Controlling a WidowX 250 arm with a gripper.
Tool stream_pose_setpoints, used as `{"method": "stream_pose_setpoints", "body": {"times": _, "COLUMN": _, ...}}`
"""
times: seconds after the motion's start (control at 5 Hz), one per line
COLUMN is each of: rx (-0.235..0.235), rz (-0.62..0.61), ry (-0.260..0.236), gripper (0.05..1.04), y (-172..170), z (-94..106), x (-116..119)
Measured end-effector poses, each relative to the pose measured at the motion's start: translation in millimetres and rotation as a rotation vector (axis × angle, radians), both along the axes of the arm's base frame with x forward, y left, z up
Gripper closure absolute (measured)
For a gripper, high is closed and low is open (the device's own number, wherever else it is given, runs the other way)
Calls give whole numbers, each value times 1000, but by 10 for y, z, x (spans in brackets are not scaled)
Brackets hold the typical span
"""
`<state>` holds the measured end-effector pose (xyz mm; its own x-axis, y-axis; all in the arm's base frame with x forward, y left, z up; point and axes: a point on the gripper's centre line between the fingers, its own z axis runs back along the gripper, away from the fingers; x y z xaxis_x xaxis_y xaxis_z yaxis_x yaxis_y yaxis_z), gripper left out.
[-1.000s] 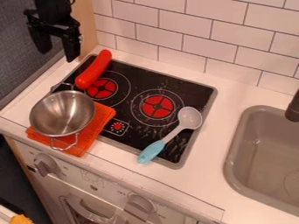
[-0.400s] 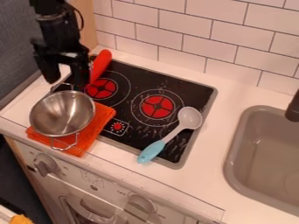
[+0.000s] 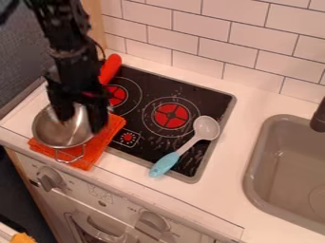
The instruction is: Move the metal bowl between the burners.
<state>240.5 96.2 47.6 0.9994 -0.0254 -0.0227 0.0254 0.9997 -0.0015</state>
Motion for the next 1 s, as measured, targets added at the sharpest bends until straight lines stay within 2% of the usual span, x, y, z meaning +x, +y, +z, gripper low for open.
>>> {"method": "stream_pose_setpoints", "body": {"times": 0.2, "rx": 38, "rz": -29, "ry": 41, "gripper": 83, "y": -65, "z": -291, "x": -54}}
{"method": "stream_pose_setpoints", "body": {"times": 0.4, "rx": 59, "rz": -45, "ry": 28, "gripper": 159, "y": -126, "z": -393, "x": -55}}
{"method": "stream_pose_setpoints", "body": {"times": 0.8, "rx": 57, "rz": -63, "ry": 1, "gripper": 705, "y": -156, "z": -337, "x": -60}}
{"method": "stream_pose_setpoints", "body": {"times": 1.0, "rx": 31, "rz": -67, "ry": -13, "gripper": 869, "y": -193, "z": -229, "x": -47}}
